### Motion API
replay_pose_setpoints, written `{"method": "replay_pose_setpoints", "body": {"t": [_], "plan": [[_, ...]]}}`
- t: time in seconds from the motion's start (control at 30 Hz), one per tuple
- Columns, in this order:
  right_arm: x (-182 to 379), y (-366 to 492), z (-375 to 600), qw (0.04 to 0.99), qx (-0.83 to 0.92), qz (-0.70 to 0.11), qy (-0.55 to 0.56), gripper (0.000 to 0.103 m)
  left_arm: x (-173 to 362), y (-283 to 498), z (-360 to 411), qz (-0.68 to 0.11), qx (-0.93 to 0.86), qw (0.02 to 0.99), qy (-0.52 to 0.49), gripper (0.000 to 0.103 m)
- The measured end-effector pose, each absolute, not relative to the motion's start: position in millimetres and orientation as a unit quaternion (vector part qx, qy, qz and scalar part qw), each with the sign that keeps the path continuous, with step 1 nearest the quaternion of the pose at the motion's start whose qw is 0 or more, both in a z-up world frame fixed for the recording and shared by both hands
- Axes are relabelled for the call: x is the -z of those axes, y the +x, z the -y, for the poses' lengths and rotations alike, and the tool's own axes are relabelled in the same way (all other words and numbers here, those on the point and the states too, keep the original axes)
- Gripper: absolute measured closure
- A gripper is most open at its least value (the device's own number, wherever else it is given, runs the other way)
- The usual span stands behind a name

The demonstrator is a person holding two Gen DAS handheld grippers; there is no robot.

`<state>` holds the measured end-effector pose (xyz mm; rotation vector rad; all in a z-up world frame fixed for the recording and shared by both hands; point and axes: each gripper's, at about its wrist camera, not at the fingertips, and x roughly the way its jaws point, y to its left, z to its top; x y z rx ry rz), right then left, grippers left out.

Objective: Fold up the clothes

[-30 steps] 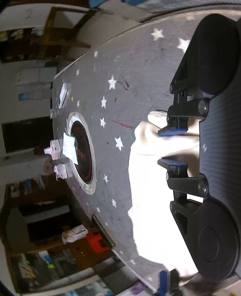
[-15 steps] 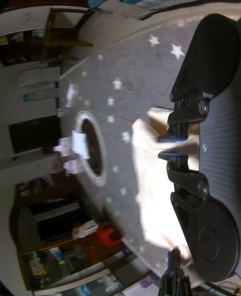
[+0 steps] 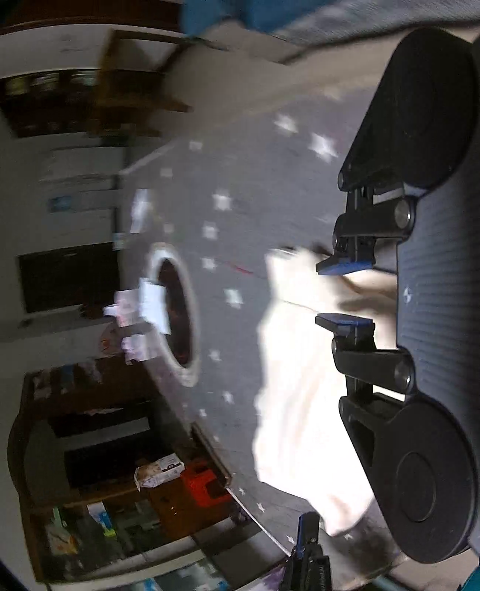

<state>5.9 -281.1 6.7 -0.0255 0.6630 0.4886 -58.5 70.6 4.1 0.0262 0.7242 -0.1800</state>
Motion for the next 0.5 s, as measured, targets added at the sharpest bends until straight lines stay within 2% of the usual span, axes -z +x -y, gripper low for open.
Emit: {"method": "replay_pose_setpoints", "body": {"t": [0.2, 0.5], "plan": [[-11, 34, 253, 0.91, -0.274, -0.307, -0.043, 0.076, -16, -29, -42, -0.325, 0.13, 0.937, 0.019, 0.098], [13, 86, 213, 0.873, -0.323, -0.364, -0.031, 0.07, 3, 27, -11, -0.34, 0.157, 0.927, 0.038, 0.097]]}}
